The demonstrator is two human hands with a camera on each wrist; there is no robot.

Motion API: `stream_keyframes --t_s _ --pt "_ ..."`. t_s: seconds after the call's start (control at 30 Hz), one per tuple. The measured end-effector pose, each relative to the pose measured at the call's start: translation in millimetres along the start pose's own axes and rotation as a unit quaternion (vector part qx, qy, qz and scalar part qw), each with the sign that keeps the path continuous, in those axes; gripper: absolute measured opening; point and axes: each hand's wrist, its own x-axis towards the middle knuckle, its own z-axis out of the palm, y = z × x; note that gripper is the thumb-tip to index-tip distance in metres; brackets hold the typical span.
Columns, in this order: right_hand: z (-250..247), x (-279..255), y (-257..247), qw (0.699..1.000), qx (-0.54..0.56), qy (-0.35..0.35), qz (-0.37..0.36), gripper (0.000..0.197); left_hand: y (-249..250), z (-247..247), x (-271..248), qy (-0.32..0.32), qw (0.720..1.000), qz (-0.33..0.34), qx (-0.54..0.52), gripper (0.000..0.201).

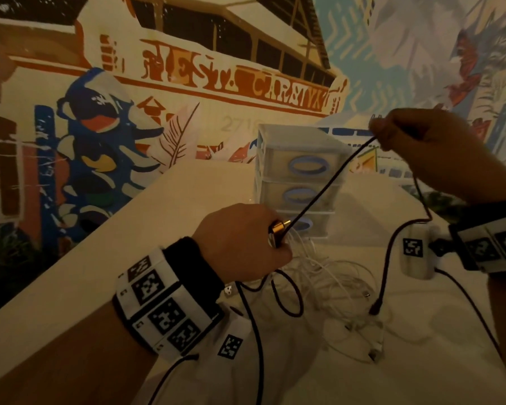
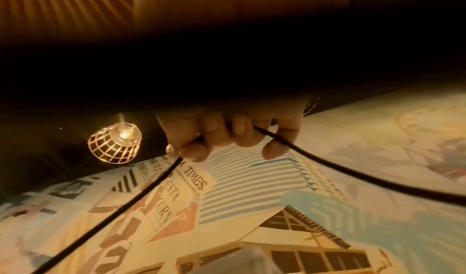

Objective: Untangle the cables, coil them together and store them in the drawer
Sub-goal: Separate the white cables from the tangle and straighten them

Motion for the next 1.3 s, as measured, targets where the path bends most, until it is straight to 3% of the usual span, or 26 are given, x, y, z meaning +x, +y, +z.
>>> stream_keyframes --t_s 0.1,0.23,0.3,0.4,0.57,0.63,0.73,0.83,0.9,0.97,1.03,1.2,1.3 --pt "-4.1 -0.1 19.8 0.998 -0.040 0.002 0.041 0.047 -0.2 1.2 0.7 -0.008 1.000 -0.004 0.018 0.029" --pt "7.3 0.1 40.8 0.970 -0.129 -0.178 0.102 0.037 -2.8 4.7 2.5 -0.014 0.999 -0.005 0.028 0.038" --pt "17.1 -1.0 38.0 0.953 -0.142 -0.250 0.092 0.027 -1.9 4.1 2.2 -0.004 1.000 0.001 0.027 0.035" --pt "27.0 -0.3 20.0 0.959 -0.130 -0.246 0.047 0.029 0.8 2.1 0.2 0.026 0.999 0.019 0.036 0.030" --pt "39.8 -7.2 -20.0 0.975 -0.016 -0.209 -0.071 0.079 7.0 -0.3 -4.5 0.038 0.997 0.041 0.047 0.037" --pt "45.0 -8.8 -28.2 0.971 0.004 -0.222 -0.085 0.102 7.5 -1.0 -5.0 0.041 0.996 0.048 0.059 0.034" --pt "43.5 -9.4 -31.8 0.974 0.020 -0.210 -0.088 0.113 6.8 -1.5 -6.0 0.045 0.996 0.051 0.065 0.026" --pt "36.6 -9.6 -34.2 0.978 0.031 -0.180 -0.104 0.104 6.5 -0.8 -5.4 0.041 0.996 0.045 0.068 0.024" --pt "36.6 -8.7 -37.2 0.972 0.003 -0.180 -0.150 0.075 6.8 -0.7 -4.5 0.044 0.996 0.046 0.065 0.020" --pt "41.0 -9.6 -42.0 0.965 -0.011 -0.195 -0.174 0.033 6.2 -0.9 -4.3 0.048 0.996 0.045 0.064 0.021" --pt "45.8 -12.6 -48.6 0.965 0.017 -0.219 -0.146 0.016 4.7 -0.2 -3.8 0.053 0.996 0.042 0.062 0.022" --pt "45.8 -15.3 -51.9 0.964 0.049 -0.230 -0.128 0.028 5.4 0.2 -1.9 0.085 0.993 0.045 0.065 0.031" --pt "33.3 -14.1 -47.4 0.971 0.036 -0.210 -0.111 0.029 3.7 0.4 -3.0 0.063 0.995 0.036 0.067 0.033"
